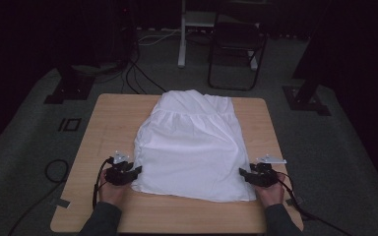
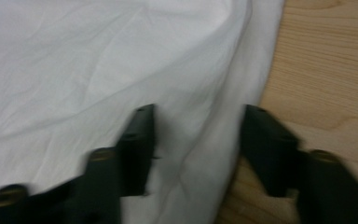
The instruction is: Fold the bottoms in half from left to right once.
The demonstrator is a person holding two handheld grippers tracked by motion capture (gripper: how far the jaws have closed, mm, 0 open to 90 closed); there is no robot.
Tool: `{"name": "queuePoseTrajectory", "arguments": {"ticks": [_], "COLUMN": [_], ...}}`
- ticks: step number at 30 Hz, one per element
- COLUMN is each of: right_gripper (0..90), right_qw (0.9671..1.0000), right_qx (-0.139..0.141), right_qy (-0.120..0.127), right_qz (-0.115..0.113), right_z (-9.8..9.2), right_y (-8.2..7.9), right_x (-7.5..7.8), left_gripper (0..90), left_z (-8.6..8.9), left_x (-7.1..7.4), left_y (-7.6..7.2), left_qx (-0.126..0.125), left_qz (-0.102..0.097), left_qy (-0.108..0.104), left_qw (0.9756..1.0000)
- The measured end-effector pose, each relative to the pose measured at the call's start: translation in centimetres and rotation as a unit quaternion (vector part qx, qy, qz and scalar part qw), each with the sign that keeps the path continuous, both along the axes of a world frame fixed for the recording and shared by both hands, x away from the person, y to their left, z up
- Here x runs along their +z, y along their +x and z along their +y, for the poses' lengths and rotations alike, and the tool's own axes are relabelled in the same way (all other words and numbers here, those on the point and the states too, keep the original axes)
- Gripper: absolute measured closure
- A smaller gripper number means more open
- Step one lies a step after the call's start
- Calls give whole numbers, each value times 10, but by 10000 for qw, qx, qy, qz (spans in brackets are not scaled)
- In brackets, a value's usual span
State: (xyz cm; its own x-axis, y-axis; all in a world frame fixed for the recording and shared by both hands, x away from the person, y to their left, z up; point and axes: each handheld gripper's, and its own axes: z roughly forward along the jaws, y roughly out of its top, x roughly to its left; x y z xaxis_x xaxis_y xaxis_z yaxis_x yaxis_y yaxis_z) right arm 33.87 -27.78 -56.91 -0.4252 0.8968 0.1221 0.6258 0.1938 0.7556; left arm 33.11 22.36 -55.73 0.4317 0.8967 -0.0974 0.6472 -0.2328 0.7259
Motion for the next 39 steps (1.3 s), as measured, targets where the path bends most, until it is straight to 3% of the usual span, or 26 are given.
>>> {"name": "queuePoseTrajectory", "arguments": {"ticks": [2, 4, 7, 10, 15, 23, 25, 28, 31, 35, 39], "right_gripper": [766, 878, 890, 893, 893, 894, 879, 628, 536, 528, 573], "right_qw": [10000, 9998, 9996, 9995, 9991, 9986, 9987, 9996, 9999, 9983, 9973], "right_qx": [73, 102, 100, 125, 246, 127, 126, 97, 61, 176, 224], "right_qy": [-49, -109, -168, -204, -192, -371, -329, -186, -11, 171, 275], "right_qz": [31, 141, 196, 229, 292, 353, 355, 175, -136, -522, -649], "right_z": [0, 0, -4, -9, -11, -20, -22, -25, -24, -20, -11], "right_y": [-3, -9, -23, -41, -68, -105, -109, -106, -96, -71, -33], "right_x": [1, 2, 3, 2, 2, 3, 2, 5, 15, 30, 36], "left_gripper": [812, 846, 856, 858, 862, 863, 827, 587, 510, 455, 441], "left_z": [-4, -6, -5, -2, 5, -7, -6, -1, 5, 10, 14], "left_x": [2, 7, 16, 18, 13, 13, 14, 19, 31, 50, 58], "left_y": [-8, -18, -43, -68, -101, -135, -132, -121, -109, -88, -58], "left_qx": [-52, -74, -92, -94, -19, -319, -339, -267, -147, -106, -28], "left_qz": [-81, -178, -441, -594, -601, -561, -543, -661, -968, -1252, -1327], "left_qy": [172, 182, 60, 107, -42, -4, -66, -361, -413, -384, -484], "left_qw": [9998, 9996, 9990, 9981, 9982, 9979, 9979, 9968, 9943, 9913, 9900]}}
